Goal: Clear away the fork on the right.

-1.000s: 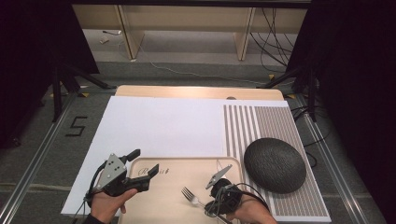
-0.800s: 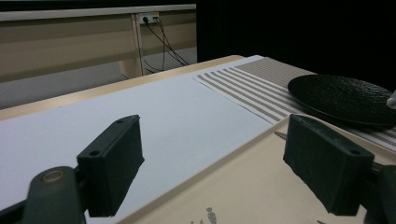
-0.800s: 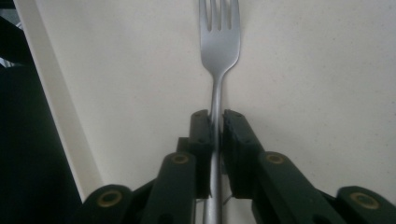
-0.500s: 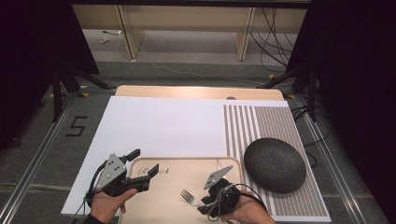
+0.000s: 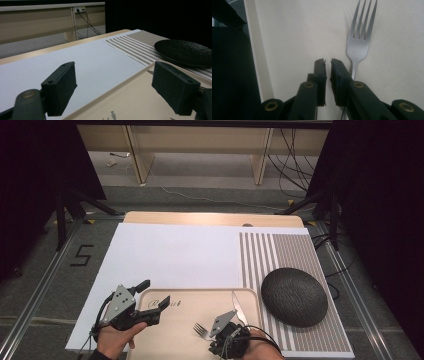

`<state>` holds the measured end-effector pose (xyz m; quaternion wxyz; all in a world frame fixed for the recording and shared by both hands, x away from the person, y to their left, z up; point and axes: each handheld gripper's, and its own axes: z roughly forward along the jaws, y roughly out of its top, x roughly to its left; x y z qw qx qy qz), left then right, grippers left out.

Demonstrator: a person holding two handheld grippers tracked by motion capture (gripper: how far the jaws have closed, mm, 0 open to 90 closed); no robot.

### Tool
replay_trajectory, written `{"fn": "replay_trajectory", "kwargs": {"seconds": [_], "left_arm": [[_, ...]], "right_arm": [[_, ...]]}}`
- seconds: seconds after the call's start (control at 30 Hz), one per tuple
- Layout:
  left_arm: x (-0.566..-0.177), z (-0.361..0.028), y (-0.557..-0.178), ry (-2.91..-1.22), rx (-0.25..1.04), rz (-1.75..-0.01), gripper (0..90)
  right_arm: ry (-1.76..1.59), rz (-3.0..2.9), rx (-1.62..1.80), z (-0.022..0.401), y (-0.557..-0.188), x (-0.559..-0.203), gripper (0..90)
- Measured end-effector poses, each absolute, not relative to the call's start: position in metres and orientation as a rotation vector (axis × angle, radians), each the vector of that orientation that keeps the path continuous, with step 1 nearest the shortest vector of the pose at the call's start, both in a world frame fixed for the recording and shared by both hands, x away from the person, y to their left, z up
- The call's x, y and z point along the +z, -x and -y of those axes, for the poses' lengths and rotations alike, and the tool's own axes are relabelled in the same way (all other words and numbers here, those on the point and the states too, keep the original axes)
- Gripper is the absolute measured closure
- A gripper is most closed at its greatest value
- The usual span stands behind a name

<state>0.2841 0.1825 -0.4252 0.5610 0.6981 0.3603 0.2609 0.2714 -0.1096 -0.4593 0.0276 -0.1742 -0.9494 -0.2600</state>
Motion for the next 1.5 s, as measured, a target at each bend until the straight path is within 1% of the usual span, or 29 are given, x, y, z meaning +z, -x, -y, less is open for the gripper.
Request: {"fn": "replay_trajectory", "kwargs": {"seconds": [0.23,0.7,1.5], "left_arm": [[-0.425,-0.183,-0.284,-1.645,0.615,-0.849,18.8],[-0.425,-0.182,-0.284,-1.643,0.614,-0.848,18.8],[-0.425,-0.182,-0.283,-1.641,0.614,-0.847,18.8]], "right_arm": [[0.551,2.987,-0.739,0.110,-0.271,-0.462,89.9],[0.627,3.039,-0.691,0.114,-0.276,-0.464,90.0],[0.830,3.032,-0.633,0.141,-0.295,-0.461,90.0]]}}
